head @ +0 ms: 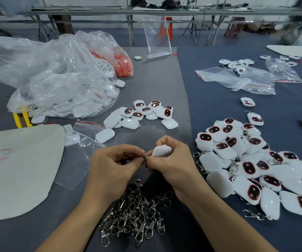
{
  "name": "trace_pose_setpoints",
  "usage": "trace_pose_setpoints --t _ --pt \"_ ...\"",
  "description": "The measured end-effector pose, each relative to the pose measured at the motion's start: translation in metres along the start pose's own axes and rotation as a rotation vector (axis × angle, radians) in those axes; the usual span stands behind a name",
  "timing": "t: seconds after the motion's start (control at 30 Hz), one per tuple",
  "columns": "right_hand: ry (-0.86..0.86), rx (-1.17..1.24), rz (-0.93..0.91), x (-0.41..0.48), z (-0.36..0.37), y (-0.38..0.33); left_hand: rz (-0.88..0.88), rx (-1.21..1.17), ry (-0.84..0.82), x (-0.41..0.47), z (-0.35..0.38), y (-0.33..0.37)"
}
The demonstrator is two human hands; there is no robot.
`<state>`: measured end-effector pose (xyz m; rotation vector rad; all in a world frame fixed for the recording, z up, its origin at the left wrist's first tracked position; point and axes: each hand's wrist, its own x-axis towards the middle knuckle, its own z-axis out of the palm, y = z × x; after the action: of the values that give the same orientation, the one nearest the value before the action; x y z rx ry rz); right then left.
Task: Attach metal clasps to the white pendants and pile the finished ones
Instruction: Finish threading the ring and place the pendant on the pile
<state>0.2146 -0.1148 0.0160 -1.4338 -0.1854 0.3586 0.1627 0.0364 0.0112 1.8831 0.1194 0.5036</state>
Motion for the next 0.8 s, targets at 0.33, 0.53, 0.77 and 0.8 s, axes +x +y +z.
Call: trace_pose_setpoints --t 0.33,0.53,0.77,0.8 --pt "0.242 -0.4 -0.254 -0.002 -0.003 0.001 -0.018 0.298 -0.004 -0.007 0.004 0.009" --pt "0.204 -0.379 -0.229 -0.003 -0.003 -0.002 -0.019 0.15 0.008 -0.005 0.003 0.005" --pt "0.139 -0.501 -0.255 -0.001 -0.005 -0.002 -0.09 0.028 -0.1 0.003 0.004 0.0" --pt "0.124 -0.525 -0.27 -0.001 -0.005 -0.002 -0.072 0.043 -0.097 0.003 0.004 0.0"
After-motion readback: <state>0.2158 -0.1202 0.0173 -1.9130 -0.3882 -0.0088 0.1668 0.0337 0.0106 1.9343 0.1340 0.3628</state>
